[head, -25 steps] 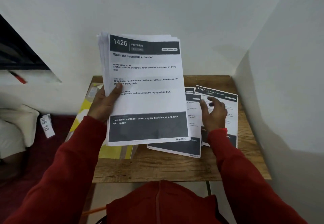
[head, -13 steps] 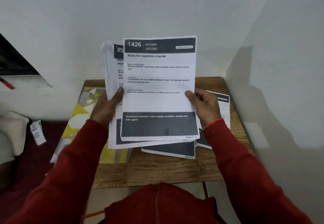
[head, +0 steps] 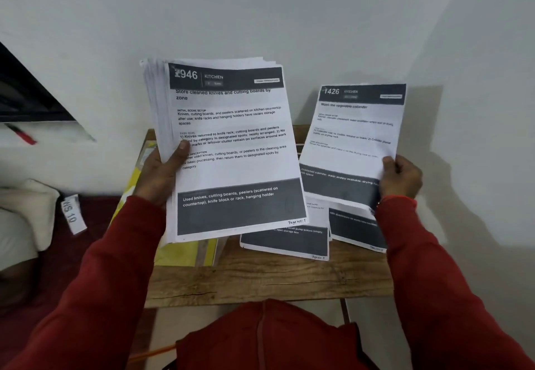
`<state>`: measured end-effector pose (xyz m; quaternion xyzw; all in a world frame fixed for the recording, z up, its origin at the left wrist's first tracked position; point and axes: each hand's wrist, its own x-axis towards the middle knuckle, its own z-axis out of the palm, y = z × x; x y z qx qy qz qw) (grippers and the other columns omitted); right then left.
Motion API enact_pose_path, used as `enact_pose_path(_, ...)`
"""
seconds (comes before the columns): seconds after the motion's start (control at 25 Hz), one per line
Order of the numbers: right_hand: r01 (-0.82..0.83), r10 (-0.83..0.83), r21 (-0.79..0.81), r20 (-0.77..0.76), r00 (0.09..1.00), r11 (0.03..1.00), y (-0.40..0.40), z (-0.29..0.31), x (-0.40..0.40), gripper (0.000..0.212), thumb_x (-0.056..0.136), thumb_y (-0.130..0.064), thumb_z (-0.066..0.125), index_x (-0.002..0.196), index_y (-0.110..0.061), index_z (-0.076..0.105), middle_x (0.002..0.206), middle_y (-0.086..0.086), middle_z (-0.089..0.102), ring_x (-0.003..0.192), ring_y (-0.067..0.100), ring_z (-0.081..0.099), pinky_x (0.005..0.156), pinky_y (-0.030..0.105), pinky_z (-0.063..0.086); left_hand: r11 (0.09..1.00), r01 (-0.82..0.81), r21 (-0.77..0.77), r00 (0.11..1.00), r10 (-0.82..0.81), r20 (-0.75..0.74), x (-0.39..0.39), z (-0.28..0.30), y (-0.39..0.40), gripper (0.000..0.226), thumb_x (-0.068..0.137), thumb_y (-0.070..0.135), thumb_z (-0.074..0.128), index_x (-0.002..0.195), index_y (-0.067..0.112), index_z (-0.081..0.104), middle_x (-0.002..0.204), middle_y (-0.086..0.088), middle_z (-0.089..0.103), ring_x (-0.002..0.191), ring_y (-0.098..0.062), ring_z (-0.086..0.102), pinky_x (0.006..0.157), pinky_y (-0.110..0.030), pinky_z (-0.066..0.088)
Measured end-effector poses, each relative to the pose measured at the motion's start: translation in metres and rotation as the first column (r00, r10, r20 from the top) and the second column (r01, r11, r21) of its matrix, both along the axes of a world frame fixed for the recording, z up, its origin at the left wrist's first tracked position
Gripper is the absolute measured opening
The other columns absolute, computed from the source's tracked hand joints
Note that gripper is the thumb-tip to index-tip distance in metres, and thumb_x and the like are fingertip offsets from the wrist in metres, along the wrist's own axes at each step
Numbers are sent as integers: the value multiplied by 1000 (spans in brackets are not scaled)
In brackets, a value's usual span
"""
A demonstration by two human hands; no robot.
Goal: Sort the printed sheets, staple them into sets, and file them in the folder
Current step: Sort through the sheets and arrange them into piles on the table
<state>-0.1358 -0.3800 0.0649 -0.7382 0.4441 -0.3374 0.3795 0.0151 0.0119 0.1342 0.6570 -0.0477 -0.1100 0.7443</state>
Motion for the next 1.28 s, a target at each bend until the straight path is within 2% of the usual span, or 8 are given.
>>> enact_pose_path(0.2, -102, 102, -3, -41, 994, 995, 34, -16, 7, 29, 91, -22, 59, 100, 4, 70, 92, 24, 68, 86, 33, 62, 75, 34, 43, 1000, -15, 22, 1000, 15, 18, 1, 0, -1, 22, 94, 26, 57, 114, 15, 62, 96, 7, 75, 88, -10, 71, 70, -22, 57)
enact_pose_path(0.56, -256, 299, 172, -305, 904, 951, 61, -57, 4, 24, 94, -18, 59, 104, 2, 68, 106, 24, 68, 102, 41, 60, 80, 33, 41, 999, -30, 16, 999, 30, 22, 8, -6, 17, 51, 88, 33, 62, 132, 10, 54, 121, -7, 67, 105, -19, 67, 87, -31, 56)
enact_pose_path(0.8, -235, 252, 91, -385, 888, 968, 67, -52, 7, 53, 88, -35, 68, 133, -10, 54, 128, 20, 53, 119, 39, 47, 100, 46, 40, 997, -75, 6, 997, 75, 2, 13, -12, 24, 28, 91, 30, 62, 116, 16, 64, 112, -2, 71, 104, -21, 68, 90, -37, 56)
enact_pose_path(0.92, -377, 394, 270, -9, 919, 886, 87, -20, 13, 33, 91, -42, 62, 112, -17, 67, 106, 4, 67, 95, 21, 61, 84, 41, 52, 999, -34, 13, 999, 34, 5, 9, -13, 18, 43, 89, 31, 63, 127, 11, 58, 120, -7, 68, 107, -23, 66, 87, -33, 57)
enact_pose_path(1.0, -549, 489, 472, 256, 834, 690, 105, 13, 19, 32, 93, -43, 59, 104, -14, 69, 92, 3, 68, 73, 17, 62, 63, 34, 51, 1000, -12, 2, 1000, 12, -9, 4, -14, 8, 39, 86, 32, 64, 121, 15, 61, 114, -3, 71, 102, -20, 68, 79, -28, 58)
enact_pose_path(1.08, -628, 534, 529, 341, 774, 571, 117, 32, 25, 27, 87, -40, 67, 99, -16, 69, 89, 5, 66, 69, 18, 62, 59, 32, 51, 1000, 14, -3, 1000, -14, -27, -3, -16, -4, 32, 86, 30, 65, 116, 18, 63, 110, -2, 73, 99, -20, 69, 77, -29, 57)
enact_pose_path(1.2, -629, 541, 440, 323, 777, 641, 124, 35, 31, 15, 76, -31, 81, 83, -24, 70, 87, 11, 67, 74, 20, 63, 61, 33, 49, 999, 33, 12, 998, -33, -45, -11, -17, -18, 15, 90, 19, 63, 105, 19, 65, 97, 4, 76, 88, -15, 72, 71, -27, 58)
enact_pose_path(1.28, -618, 495, 415, 373, 785, 668, 123, 37, 28, 9, 79, -20, 79, 79, -17, 71, 80, 14, 70, 69, 19, 62, 59, 28, 47, 999, 46, 3, 997, -46, -59, -14, -17, -22, 16, 88, 20, 65, 104, 19, 65, 99, 1, 75, 90, -18, 72, 75, -31, 58)
